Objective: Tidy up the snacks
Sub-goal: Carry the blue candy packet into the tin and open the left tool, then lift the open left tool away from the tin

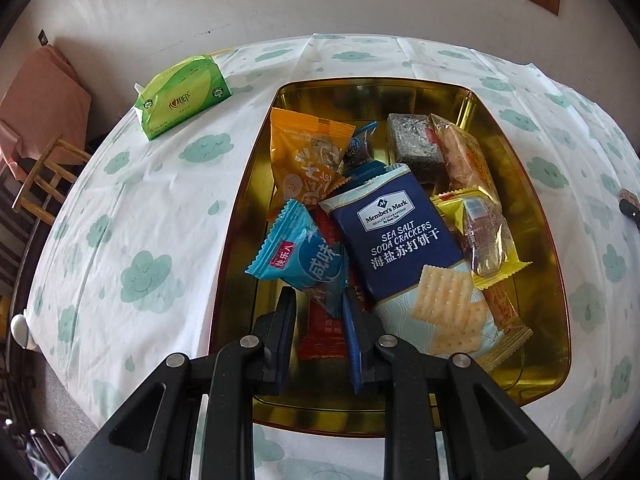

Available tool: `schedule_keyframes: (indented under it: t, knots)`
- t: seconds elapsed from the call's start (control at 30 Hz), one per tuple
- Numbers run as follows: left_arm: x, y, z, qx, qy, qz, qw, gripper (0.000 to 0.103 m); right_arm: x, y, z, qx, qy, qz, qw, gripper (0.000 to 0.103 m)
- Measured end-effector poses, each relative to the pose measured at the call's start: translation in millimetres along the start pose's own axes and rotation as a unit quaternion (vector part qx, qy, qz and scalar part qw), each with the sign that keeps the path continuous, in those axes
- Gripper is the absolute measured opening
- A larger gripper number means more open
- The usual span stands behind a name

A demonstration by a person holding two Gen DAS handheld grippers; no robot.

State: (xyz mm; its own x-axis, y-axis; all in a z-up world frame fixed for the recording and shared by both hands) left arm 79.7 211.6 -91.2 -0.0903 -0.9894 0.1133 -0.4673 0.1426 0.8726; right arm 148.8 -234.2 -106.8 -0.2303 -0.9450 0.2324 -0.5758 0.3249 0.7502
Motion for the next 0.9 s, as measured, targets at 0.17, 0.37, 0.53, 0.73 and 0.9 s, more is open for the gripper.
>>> schedule_keyframes:
  t: [0.17, 0.37, 0.53, 0.73, 0.9]
  knots:
    - [0.2, 3.3, -1.1, 0.004, -0.001, -0.002, 1.0, 0.026, -0.3, 0.0, 0.0, 0.0, 0.0, 0.0, 1.0, 0.051]
    - [2.2, 11.0, -3.0, 0.02, -0.001, -0.003, 0.9998, 0.038, -0.2, -0.2, 0.0, 0.0, 0.0, 0.0, 1.0, 0.051]
    - [6.1, 16.9, -4.3, 0.03, -0.005, -0.005, 0.9995, 0.044, -0.3, -0.2, 0.0, 0.0, 0.0, 0.0, 1.0, 0.051]
    - [10.4, 25.2, -6.8, 0.043, -0.016, -0.021, 0.9987, 0.049, 0.2, -0.2, 0.1, 0.0, 0.0, 0.0, 1.0, 0.052]
    - [14.0, 31.4, -8.5, 0.051, -0.02, -0.026, 0.9981, 0.052, 0.0, -0.2, 0.0, 0.0, 0.0, 0.0, 1.0, 0.052]
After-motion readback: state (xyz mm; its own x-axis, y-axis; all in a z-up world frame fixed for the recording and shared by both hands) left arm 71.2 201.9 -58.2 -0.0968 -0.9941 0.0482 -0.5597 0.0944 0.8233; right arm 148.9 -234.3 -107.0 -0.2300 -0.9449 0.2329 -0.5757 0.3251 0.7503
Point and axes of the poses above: each gripper's, at about its wrist camera, not at the fingertips, and y roughly against the way its jaws point, x to its right, z to its underside, the point moved 6 cm from there along -y, roughly the way its jaws point, and after that the axes turned 15 degrees about z, right-handed, at the moved point
